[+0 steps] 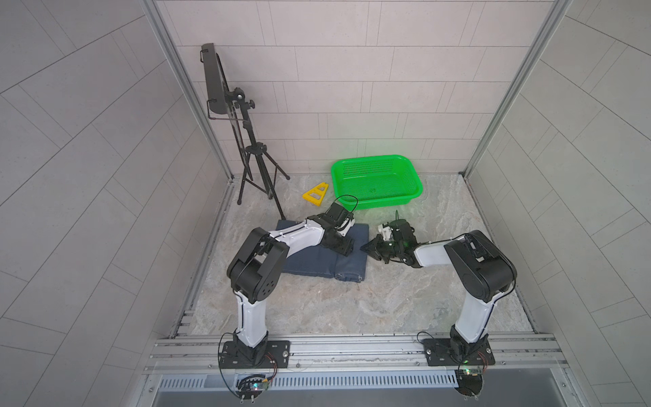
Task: Roll up the pillowcase
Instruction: Roll the pillowcase at the center of the board.
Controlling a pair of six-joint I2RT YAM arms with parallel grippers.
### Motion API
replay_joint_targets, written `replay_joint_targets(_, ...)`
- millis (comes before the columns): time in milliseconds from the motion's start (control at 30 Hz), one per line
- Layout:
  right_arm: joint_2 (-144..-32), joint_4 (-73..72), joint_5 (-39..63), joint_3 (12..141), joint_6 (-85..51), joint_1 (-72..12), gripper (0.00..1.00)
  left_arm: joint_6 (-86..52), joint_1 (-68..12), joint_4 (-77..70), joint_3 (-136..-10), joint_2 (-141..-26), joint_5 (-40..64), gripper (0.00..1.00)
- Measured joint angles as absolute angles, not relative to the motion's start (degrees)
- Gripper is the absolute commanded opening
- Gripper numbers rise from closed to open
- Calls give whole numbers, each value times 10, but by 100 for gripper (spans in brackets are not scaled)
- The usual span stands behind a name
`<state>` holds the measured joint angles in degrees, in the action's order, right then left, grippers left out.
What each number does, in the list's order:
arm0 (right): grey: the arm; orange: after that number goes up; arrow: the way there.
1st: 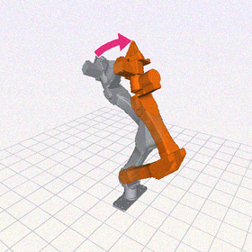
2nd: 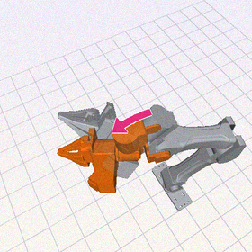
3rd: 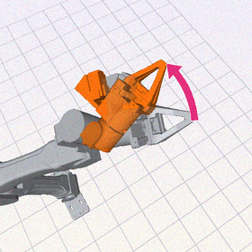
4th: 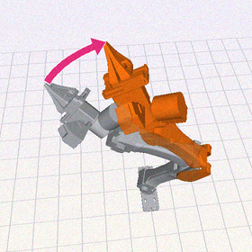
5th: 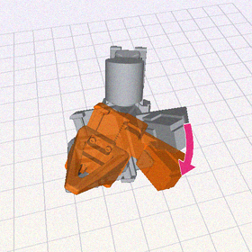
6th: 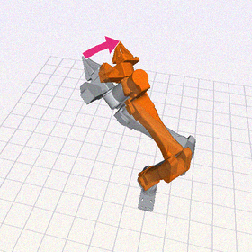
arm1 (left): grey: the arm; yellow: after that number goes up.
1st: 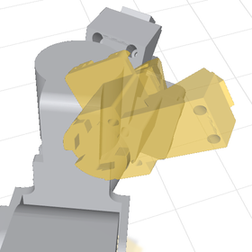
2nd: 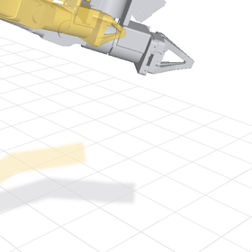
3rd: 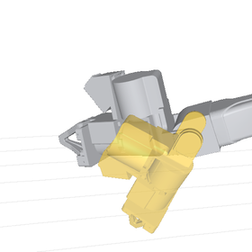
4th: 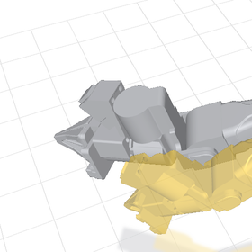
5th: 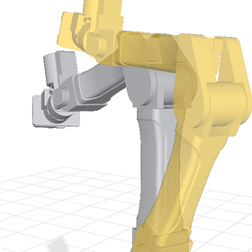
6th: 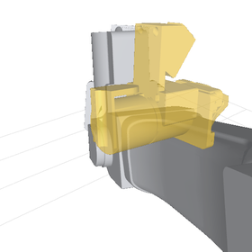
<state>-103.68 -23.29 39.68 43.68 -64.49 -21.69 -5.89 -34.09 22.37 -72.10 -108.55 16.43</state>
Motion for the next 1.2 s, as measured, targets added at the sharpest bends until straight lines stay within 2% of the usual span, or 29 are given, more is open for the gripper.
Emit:
replay_joint_targets(233,-978,-10,353,522,-537,-196,6,-60,-340,232,-691,-997,162,74)
replay_joint_targets(367,-974,151,291,602,-470,-190,7,-59,-335,239,-655,-949,152,78)
replay_joint_targets(567,-976,311,203,668,-451,-194,12,-61,-325,243,-610,-933,149,82)
replay_joint_targets(667,-988,356,169,701,-456,-207,16,-59,-320,243,-598,-933,148,82)
replay_joint_targets(767,-1006,387,145,737,-466,-225,27,-55,-312,243,-589,-933,150,82)
replay_joint_targets(1200,-1053,438,114,841,-491,-298,42,-56,-277,240,-538,-888,170,82)
